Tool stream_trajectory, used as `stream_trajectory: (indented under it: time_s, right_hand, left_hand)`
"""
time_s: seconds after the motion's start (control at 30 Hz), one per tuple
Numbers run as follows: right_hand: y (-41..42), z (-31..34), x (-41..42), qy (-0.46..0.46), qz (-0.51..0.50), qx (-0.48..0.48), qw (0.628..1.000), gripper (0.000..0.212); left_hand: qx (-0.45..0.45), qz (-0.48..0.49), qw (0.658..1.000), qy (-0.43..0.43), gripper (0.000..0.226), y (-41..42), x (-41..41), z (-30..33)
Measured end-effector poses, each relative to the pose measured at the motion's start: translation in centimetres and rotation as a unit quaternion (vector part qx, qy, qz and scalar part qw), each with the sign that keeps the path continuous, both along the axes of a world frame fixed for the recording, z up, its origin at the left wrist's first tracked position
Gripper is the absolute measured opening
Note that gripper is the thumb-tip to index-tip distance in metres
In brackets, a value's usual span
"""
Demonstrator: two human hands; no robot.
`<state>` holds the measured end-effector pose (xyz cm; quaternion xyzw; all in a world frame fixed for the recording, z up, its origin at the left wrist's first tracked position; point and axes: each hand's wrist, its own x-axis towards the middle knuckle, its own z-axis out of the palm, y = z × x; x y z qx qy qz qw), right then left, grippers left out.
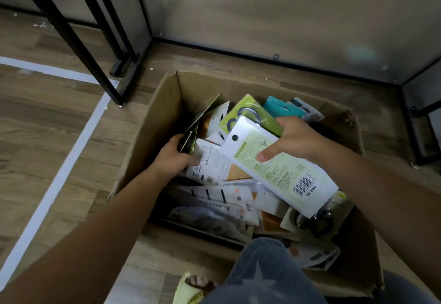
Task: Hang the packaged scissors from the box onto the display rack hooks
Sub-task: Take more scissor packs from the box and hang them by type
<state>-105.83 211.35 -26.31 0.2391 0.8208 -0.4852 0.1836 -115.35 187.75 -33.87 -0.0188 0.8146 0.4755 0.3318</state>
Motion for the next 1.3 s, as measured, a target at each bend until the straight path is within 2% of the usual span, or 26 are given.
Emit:
stream_trajectory:
  time_s: [0.17,0.27,0.37,0.47,0.57,0.7,0.77,0.83,0.9,0.97,1.03,1.1,1.17,1.3]
  right_hand:
    - [1.6,2.2,-0.4,0.054,-0.077,-0.017,0.995,0.035]
    - [2.5,2.9,-0.6,0.085,-0.120,-0.036,0.988,0.037]
    - [3.0,3.7,-1.1,0.118,-0.149,-0.061,0.980,0.036]
    - [3.5,5.0,-1.7,0.145,-0.155,-0.071,0.975,0.039]
    - [3.8,6.7,-2.3,0.180,-0.138,-0.079,0.971,0.039]
    - [4.0,9.3,-2.8,0.210,-0.112,-0.102,0.966,0.036]
    - [4.0,10.6,-3.1,0.219,-0.116,-0.104,0.963,0.037]
    - [4.1,12.1,-3.2,0.226,-0.123,-0.118,0.959,0.038]
    - [4.0,13.6,-3.3,0.232,-0.129,-0.137,0.954,0.036]
    - [3.6,15.2,-3.2,0.235,-0.139,-0.141,0.952,0.036]
    - [3.0,16.8,-2.9,0.235,-0.153,-0.130,0.951,0.035]
    - [2.4,18.9,-2.6,0.228,-0.162,-0.121,0.952,0.035]
    - [2.1,21.7,-2.4,0.227,-0.172,-0.116,0.952,0.036]
    - [1.5,28.9,-3.0,0.230,-0.186,-0.112,0.949,0.034]
  left_hand:
    - [0.067,0.027,0.996,0.043,0.061,0.8,0.4,1.3]
    - [0.107,0.052,0.992,0.039,0.050,1.8,0.7,2.3]
    - [0.161,0.053,0.985,0.008,0.059,3.4,1.2,3.8]
    - [0.189,0.060,0.980,0.000,0.084,4.6,1.8,4.9]
    - [0.162,0.044,0.986,0.023,0.090,5.2,1.9,5.8]
    - [0.075,-0.017,0.992,0.100,0.078,6.0,1.3,8.1]
    - [0.050,-0.093,0.984,0.144,0.065,6.0,0.5,9.4]
    - [-0.008,-0.184,0.961,0.207,0.041,6.1,-0.1,10.8]
    - [-0.029,-0.201,0.951,0.231,0.025,6.0,-0.3,12.2]
    - [0.008,-0.160,0.969,0.190,0.021,5.7,0.0,13.8]
    - [0.064,-0.101,0.987,0.110,0.025,5.5,0.4,15.9]
    - [0.095,-0.058,0.992,0.060,0.023,5.3,0.7,18.1]
    - [0.090,-0.054,0.993,0.048,0.016,5.3,0.7,20.8]
    - [0.104,-0.064,0.992,0.026,0.018,5.3,-0.1,28.2]
